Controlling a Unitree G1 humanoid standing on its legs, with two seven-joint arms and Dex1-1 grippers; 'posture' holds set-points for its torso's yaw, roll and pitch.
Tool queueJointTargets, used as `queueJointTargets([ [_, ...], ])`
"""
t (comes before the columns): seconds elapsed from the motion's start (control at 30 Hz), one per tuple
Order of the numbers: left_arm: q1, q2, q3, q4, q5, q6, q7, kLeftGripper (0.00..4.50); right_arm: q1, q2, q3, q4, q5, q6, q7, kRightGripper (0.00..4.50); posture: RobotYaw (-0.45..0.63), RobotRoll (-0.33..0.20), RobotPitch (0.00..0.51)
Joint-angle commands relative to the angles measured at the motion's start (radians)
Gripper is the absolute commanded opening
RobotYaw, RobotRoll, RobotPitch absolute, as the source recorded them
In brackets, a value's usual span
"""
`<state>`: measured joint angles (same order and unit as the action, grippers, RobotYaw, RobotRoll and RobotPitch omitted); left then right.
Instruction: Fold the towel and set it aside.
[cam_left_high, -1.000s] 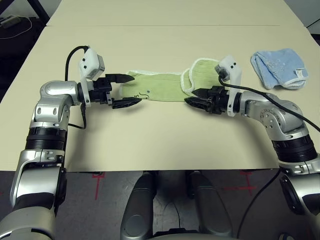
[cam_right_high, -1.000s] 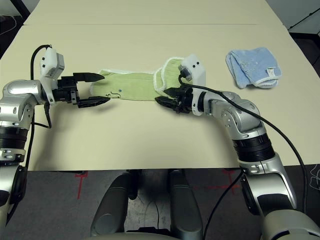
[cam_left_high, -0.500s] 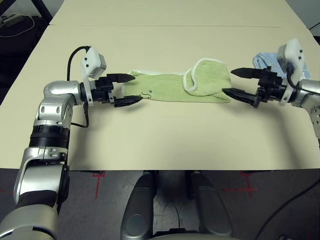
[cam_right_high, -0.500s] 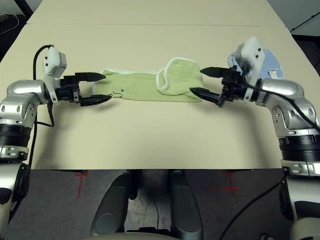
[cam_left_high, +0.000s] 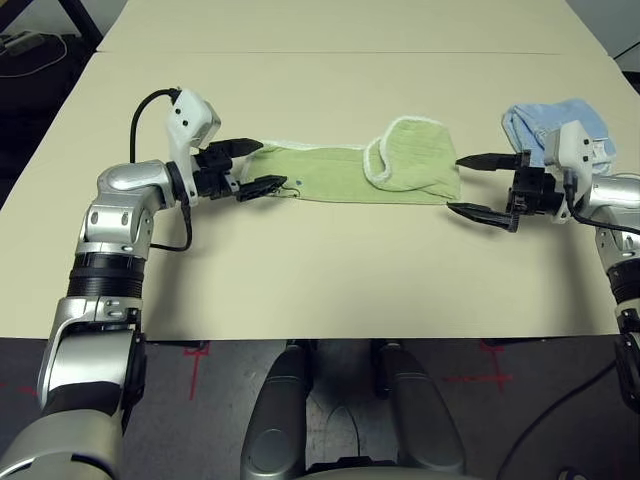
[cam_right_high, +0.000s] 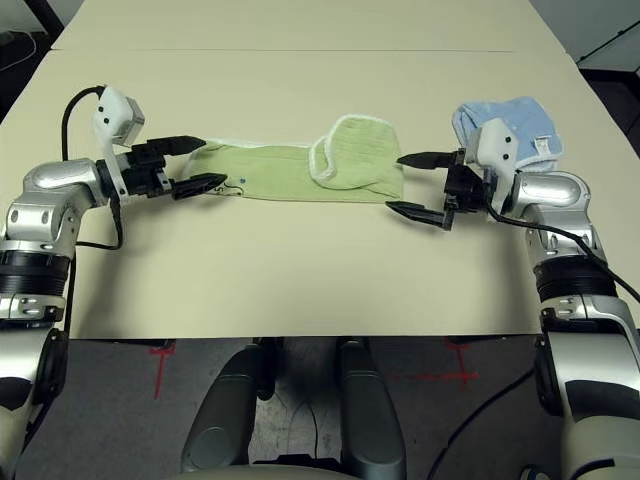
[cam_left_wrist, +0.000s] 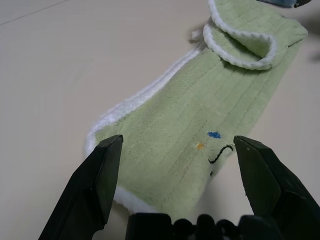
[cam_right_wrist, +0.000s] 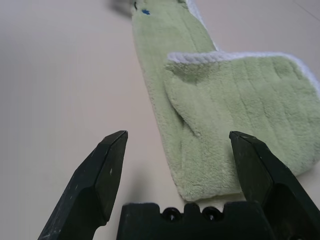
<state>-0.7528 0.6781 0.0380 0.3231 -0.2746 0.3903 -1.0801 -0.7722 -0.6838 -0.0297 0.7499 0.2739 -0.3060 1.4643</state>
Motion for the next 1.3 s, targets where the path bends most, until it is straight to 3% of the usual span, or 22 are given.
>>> queueJointTargets([
  [0.03, 0.032, 0.047, 0.007, -0.032, -0.024, 0.083, -0.027, 4.5, -0.007, 0.01, 0.003, 0.049, 0.0, -0.007, 0.046, 4.45, 0.12, 0.0, 0.216],
  [0.43, 0.083, 0.061, 0.01, -0.071, -0.009, 0.188, 0.099, 4.5, -0.024, 0.091, -0.012, 0.118, -0.006, -0.014, 0.015, 4.45, 0.13, 0.0, 0.228],
  [0.57, 0.064, 0.042, 0.001, -0.04, 0.006, 0.128, 0.105, 4.5, -0.03, 0.091, -0.015, 0.115, -0.003, -0.008, 0.013, 4.45, 0.12, 0.0, 0.225],
  [0.87, -0.032, 0.056, 0.012, 0.028, -0.046, 0.584, 0.171, 4.5, -0.024, 0.088, -0.015, 0.103, -0.003, -0.006, 0.004, 4.45, 0.11, 0.0, 0.224],
  [1.03, -0.077, 0.073, 0.019, 0.059, -0.062, 0.719, 0.191, 4.5, -0.021, 0.09, -0.013, 0.099, -0.005, -0.009, 0.0, 4.45, 0.11, 0.0, 0.224],
  [1.3, -0.122, 0.058, 0.087, 0.018, -0.194, 0.889, 0.175, 4.5, -0.022, 0.09, -0.009, 0.107, -0.012, -0.016, -0.006, 4.45, 0.12, 0.0, 0.223],
])
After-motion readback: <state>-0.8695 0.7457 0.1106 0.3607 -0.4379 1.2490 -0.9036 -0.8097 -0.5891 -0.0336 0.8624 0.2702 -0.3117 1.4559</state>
